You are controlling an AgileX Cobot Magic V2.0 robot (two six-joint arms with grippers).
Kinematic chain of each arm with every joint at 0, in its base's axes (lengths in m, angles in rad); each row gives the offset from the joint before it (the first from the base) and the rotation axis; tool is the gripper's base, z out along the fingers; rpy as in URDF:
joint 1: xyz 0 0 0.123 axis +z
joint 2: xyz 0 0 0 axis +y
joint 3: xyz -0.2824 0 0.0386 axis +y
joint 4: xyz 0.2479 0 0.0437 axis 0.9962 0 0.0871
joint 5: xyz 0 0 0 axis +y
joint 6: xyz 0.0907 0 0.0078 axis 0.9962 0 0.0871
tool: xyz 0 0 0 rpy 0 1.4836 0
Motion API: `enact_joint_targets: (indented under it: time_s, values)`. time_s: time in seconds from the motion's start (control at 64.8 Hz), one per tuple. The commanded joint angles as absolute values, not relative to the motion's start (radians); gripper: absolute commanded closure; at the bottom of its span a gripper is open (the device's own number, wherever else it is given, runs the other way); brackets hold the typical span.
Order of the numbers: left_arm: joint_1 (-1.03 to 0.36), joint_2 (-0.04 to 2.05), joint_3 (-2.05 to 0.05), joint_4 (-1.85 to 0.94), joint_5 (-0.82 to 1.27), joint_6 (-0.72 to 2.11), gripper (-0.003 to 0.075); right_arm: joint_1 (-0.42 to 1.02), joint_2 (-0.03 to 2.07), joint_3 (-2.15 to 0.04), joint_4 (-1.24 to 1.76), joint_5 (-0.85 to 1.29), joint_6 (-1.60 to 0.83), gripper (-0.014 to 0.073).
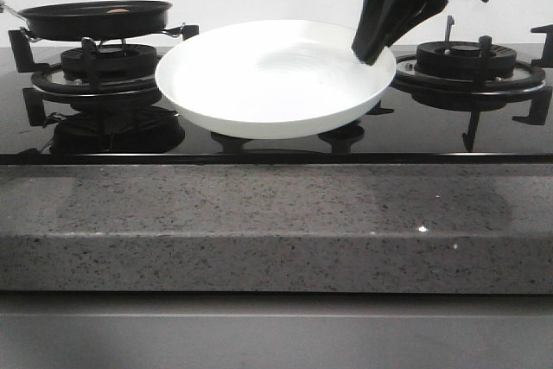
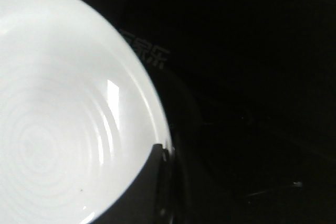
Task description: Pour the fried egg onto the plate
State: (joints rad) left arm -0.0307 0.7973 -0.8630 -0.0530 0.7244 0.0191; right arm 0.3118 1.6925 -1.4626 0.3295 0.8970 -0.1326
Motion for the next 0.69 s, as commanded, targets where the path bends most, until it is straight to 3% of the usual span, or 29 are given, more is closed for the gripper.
enact_joint_targets:
  time_s: [0.0,0.216,0.478,0.679]
  values:
    - [-0.033,0.903,-0.963,-0.029,0.788,0.011,0.0127,0.312,1.646,-1.486,0.353,0.854,-0.14,0.0662]
    - [0.095,1.124,-1.122,-0.067,0.874,0.041,0.0131,0.312,1.646,-1.486,0.353,0.854,-0.14,0.0662]
    - [0.363,1.332,-1.255,-0.682,0.917,0.378,0.0131,0.312,1.646,-1.486,0.353,0.854,-0.14,0.0662]
    - [0.442,1.49,-1.321,-0.946,0.973,0.438,0.0131,0.312,1.646,-1.486,0.353,0.854,-0.14,0.0662]
